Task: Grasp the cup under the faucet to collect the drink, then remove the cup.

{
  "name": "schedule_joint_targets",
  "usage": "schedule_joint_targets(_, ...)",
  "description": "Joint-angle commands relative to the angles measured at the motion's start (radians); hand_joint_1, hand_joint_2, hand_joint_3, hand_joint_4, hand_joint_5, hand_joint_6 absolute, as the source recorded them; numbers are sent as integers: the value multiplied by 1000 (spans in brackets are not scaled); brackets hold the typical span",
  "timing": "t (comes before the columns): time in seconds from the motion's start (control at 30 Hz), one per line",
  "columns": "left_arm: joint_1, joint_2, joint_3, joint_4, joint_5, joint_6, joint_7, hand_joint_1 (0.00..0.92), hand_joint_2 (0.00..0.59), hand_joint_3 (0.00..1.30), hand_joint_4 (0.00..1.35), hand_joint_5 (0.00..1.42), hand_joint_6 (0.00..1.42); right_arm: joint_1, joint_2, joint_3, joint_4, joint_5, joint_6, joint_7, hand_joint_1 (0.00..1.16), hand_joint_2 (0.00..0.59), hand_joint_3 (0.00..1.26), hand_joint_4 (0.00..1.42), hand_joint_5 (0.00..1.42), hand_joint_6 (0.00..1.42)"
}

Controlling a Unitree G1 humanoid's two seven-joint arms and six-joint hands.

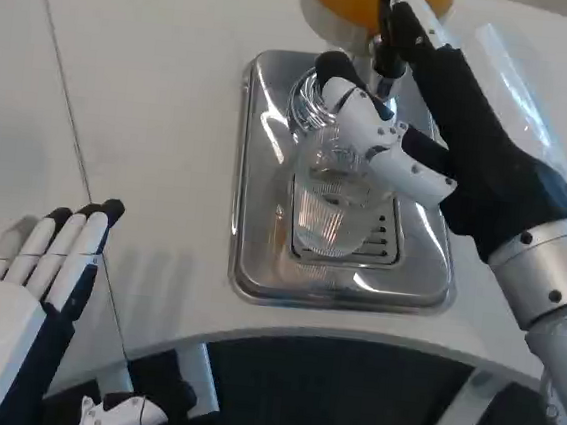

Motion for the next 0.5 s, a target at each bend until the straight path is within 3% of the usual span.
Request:
schedule_joint_targets(0.03, 6, -22, -11, 8, 35, 14, 17, 0, 69, 0, 0, 0, 28, -13, -60, 57, -1, -79, -15, 46, 147, 472, 12, 0, 0, 1)
schedule_joint_targets(0.17, 0, -41, -4, 7, 39, 29, 19, 0, 64, 0, 0, 1, 46, -24, -78, 99, -6, -182, -18, 56, 113, 480, 25, 0, 0, 15)
schedule_joint_targets(0.5, -24, -43, -6, 22, 35, 34, 14, 0, 65, 0, 0, 3, 59, -46, -48, 113, -22, -273, 30, 146, 95, 481, 43, 0, 0, 29)
